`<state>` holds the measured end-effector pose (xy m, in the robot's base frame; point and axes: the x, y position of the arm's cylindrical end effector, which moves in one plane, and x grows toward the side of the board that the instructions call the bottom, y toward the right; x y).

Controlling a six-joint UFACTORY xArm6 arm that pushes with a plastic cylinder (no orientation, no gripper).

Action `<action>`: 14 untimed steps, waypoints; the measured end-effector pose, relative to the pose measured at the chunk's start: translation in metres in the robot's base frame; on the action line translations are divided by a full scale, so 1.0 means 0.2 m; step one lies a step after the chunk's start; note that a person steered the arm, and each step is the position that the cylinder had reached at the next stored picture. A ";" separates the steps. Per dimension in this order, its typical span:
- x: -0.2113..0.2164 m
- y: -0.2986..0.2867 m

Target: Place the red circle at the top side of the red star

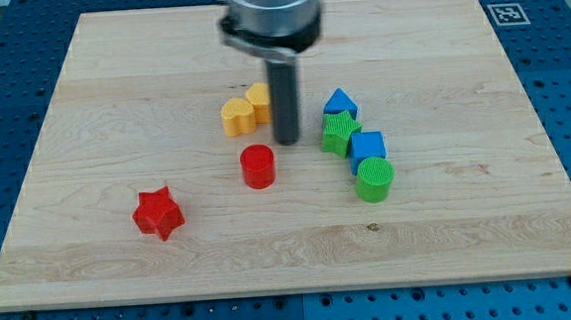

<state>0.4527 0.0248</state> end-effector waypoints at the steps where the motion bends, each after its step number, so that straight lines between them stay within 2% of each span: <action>1: 0.14 0.12; 2: 0.24 0.02; 5: 0.19 -0.53; 6: 0.03 -0.54; 7: -0.04 -0.61; 10: 0.07 -0.65; 12: 0.14 -0.46; 14: 0.19 -0.55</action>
<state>0.4909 -0.0861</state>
